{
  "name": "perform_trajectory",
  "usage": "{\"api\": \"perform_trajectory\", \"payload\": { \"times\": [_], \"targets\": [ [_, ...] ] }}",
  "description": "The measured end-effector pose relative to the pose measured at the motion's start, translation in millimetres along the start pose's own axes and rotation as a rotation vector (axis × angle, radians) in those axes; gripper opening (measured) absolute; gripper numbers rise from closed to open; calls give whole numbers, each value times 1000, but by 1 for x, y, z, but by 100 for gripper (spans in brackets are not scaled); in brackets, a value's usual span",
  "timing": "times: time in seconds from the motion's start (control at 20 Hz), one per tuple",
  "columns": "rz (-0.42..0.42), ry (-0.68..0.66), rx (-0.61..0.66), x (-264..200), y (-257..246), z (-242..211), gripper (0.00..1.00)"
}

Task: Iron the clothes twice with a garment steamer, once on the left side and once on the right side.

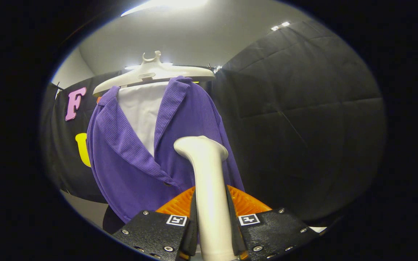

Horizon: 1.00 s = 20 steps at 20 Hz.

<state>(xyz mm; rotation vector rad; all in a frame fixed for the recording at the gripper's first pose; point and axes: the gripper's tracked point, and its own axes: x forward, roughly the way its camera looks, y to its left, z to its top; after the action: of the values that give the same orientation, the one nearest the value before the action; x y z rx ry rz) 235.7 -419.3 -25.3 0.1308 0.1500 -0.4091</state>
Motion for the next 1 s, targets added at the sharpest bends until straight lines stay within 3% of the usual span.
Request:
{"api": "perform_trajectory", "payload": {
  "times": [1.0],
  "targets": [
    [-72,149,-4,-1,-54,-116,37]
  ]
}}
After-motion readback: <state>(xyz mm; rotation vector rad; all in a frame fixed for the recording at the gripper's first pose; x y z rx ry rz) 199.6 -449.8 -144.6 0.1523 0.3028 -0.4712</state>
